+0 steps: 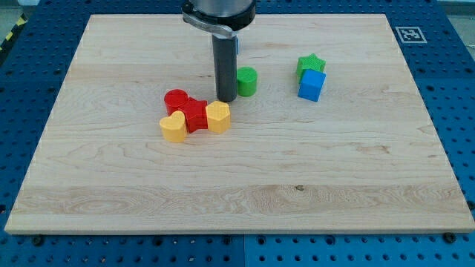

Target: Slide the blue triangle to the left side of the green circle

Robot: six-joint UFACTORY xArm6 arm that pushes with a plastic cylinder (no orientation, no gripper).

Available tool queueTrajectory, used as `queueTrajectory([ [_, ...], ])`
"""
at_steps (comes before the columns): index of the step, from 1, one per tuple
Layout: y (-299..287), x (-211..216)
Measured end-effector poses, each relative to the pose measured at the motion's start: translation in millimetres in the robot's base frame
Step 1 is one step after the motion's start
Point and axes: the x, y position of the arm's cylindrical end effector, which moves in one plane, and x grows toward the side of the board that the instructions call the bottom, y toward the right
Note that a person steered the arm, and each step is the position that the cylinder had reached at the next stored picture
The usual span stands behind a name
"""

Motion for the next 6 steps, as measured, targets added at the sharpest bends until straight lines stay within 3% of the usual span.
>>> queueTrajectory([
  [3,62.7,-38.9],
  [6,-5.0,-65.3],
])
